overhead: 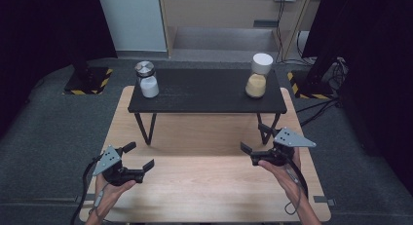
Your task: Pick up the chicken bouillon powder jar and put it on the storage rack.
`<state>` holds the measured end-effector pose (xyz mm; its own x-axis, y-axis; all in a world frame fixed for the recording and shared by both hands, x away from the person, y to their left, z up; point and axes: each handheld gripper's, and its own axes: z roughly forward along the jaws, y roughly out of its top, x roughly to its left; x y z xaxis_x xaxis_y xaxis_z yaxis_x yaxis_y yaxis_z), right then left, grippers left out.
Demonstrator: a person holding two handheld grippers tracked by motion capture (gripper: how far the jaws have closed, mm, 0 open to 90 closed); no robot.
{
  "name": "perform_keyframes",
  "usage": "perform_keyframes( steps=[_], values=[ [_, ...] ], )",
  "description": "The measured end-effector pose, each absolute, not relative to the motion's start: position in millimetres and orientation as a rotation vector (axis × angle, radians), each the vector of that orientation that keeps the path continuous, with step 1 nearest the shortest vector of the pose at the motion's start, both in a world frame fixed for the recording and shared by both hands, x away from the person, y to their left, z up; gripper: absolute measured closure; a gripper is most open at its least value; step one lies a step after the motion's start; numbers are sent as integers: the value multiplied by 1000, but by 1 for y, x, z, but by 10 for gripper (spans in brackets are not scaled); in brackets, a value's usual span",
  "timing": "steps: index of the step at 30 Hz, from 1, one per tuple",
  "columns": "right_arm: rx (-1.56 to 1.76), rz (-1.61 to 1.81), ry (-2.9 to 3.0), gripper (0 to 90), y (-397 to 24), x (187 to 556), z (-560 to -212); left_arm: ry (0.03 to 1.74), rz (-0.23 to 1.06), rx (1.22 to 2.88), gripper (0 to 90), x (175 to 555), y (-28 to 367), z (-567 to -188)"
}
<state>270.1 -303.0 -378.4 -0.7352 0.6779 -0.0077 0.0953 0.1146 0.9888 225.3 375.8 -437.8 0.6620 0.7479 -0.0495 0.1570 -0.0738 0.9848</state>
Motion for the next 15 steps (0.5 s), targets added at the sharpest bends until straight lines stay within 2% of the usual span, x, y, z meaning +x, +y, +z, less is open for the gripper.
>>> perform_keyframes(
  steps=[15],
  values=[
    [779, 1622, 1929, 69, -294, 261, -411, 759, 586, 1600, 6, 224, 375, -438]
  ],
)
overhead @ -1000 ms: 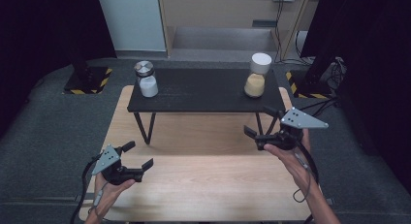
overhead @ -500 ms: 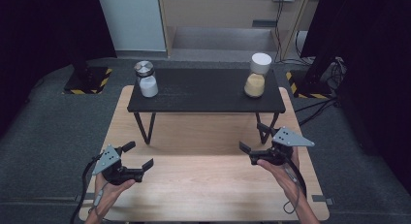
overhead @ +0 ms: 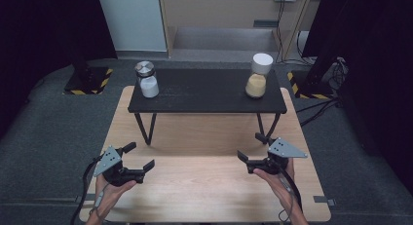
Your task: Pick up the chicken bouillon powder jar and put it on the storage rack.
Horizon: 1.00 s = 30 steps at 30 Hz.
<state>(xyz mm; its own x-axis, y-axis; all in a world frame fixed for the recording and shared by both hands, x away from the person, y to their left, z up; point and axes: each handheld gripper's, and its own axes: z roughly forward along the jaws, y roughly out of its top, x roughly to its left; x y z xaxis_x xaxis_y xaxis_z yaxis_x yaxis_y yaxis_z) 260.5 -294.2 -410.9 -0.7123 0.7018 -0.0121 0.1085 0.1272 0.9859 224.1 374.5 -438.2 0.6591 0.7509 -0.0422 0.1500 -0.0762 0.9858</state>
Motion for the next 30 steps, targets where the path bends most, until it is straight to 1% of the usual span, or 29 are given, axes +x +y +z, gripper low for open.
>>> perform_keyframes(
  steps=[18, 30],
  values=[
    [870, 1622, 1799, 70, -313, 241, -427, 764, 603, 1592, 8, 222, 375, -438],
    [862, 1623, 1787, 72, -316, 235, -427, 765, 598, 1586, 7, 222, 377, -439]
  ],
)
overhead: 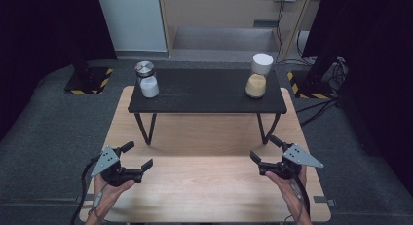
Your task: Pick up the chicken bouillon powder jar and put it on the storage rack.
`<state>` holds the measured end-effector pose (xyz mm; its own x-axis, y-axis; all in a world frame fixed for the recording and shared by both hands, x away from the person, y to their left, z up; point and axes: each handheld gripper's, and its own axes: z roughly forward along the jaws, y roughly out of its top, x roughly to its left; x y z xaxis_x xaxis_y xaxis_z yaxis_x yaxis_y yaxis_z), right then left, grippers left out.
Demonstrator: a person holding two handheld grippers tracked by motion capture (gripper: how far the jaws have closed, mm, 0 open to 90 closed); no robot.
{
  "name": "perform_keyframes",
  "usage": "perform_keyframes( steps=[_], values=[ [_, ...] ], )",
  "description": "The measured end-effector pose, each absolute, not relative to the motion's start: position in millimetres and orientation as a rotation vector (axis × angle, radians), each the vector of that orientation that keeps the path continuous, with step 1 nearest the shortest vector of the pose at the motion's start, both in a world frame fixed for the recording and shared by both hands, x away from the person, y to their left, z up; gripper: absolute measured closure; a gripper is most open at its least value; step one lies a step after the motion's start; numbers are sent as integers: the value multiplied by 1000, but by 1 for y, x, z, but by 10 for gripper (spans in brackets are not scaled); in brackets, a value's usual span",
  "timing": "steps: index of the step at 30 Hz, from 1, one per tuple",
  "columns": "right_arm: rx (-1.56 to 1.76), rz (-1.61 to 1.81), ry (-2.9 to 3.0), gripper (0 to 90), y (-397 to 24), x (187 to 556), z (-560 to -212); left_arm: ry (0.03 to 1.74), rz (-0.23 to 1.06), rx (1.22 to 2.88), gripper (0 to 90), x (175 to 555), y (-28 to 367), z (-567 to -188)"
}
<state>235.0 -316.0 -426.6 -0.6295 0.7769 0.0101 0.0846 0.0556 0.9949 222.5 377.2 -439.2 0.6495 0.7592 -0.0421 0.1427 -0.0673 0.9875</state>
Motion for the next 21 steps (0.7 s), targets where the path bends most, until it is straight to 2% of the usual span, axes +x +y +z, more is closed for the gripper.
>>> perform_keyframes(
  steps=[21],
  values=[
    [850, 1634, 1788, 71, -315, 235, -427, 760, 601, 1591, 7, 223, 376, -439]
  ],
)
